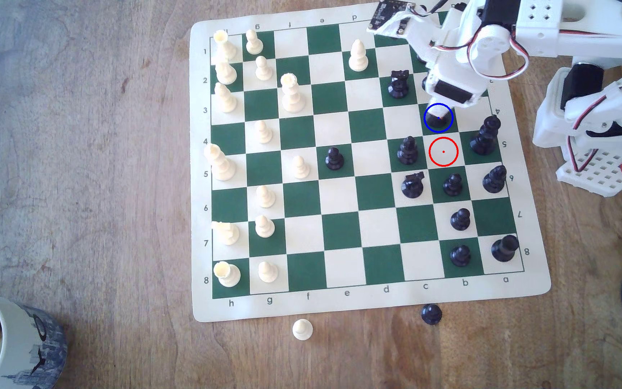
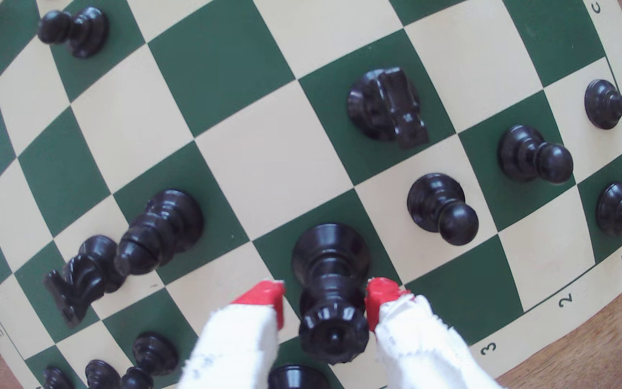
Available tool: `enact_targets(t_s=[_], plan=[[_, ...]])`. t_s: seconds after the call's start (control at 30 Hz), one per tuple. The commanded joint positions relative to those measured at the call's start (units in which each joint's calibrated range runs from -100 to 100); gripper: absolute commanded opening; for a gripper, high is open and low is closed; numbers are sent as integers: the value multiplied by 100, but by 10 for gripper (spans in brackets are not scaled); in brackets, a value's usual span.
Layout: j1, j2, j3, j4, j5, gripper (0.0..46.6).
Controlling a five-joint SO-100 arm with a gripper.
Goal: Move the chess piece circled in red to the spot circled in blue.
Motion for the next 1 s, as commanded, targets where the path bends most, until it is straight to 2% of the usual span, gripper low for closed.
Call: enact_targets(t_s=[0.0,0.17,0.27,0.4,0.5,0.53,0.6,0.67,0.7,0.73,0.77,0.8,0.87,0.9,0.97], plan=[[61,-344,114,-53,68,199],[241,-1023,159,62,68,232],[304,-1481,195,135,20,225],[241,-1897,204,234,15,239],[194,-2262,177,-184,10,239],[178,-2347,186,-381,-39,230],[14,-2822,476,-1413,-357,189],[-33,-3103,785,-2125,-352,178],[-64,-3247,884,-2404,-342,94],[-127,-3408,866,-2477,-400,52],[-260,-3552,966,-2920,-425,37],[-322,-3561,1129,-3313,-400,37],[-463,-3578,1564,-4263,-78,36],[-619,-3637,2081,-5622,78,4],[-752,-3705,2462,-6826,249,3]])
